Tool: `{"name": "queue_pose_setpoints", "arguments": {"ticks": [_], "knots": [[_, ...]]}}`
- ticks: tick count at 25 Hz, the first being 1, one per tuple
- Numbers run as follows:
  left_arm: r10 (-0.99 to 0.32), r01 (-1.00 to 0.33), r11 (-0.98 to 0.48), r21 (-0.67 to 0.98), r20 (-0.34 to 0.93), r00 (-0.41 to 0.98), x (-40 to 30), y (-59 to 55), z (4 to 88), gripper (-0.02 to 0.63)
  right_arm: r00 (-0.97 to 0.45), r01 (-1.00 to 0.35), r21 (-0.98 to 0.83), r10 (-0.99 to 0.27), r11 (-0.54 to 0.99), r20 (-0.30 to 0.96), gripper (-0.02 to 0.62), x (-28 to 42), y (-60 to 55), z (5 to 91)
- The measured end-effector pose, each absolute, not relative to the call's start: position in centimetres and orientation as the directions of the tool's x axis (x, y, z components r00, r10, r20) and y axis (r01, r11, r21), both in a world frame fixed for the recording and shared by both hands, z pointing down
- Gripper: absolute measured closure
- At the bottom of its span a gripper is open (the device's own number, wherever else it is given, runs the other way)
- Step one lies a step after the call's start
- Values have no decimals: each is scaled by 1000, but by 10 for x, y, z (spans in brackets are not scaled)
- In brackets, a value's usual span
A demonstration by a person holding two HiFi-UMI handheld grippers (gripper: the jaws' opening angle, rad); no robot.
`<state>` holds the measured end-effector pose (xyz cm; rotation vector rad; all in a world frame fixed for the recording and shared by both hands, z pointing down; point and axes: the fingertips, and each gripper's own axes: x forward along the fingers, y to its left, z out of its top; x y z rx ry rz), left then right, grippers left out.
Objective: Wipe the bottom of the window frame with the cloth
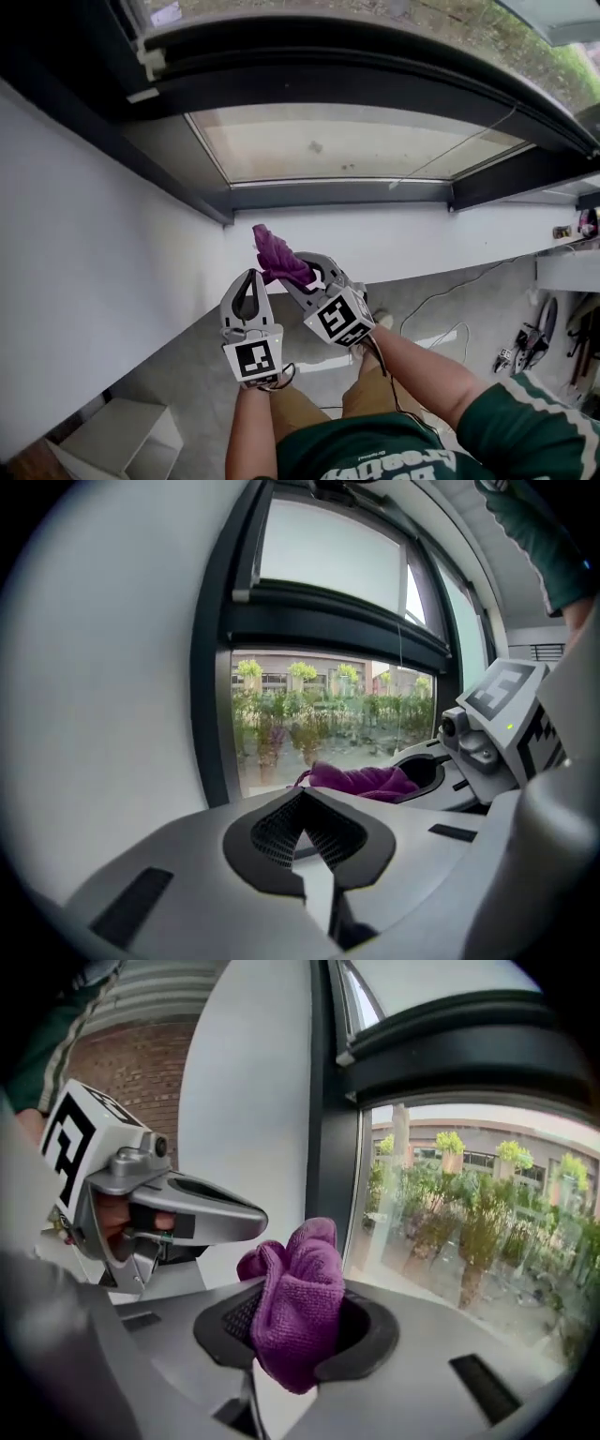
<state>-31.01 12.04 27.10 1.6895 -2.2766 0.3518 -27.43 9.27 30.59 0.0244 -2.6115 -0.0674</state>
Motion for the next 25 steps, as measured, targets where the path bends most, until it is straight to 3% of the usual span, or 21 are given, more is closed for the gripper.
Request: {"name": "queue_pose_setpoints", "arguments": {"ticks": [10, 19, 25], "knots": [[-962, -991, 115, -64, 240, -127, -222, 85, 101, 601, -940, -109, 27, -112, 994, 322, 468, -187, 76, 114], [-979, -989, -3, -146, 203, -27, -156, 84, 13, 601, -966, -223, -74, -210, 972, 154, 468, -104, 60, 25], [-984, -969, -74, -236, 175, 33, -136, 80, -19, 601, -968, -251, -37, -250, 967, 30, 468, -70, 54, -37]]}}
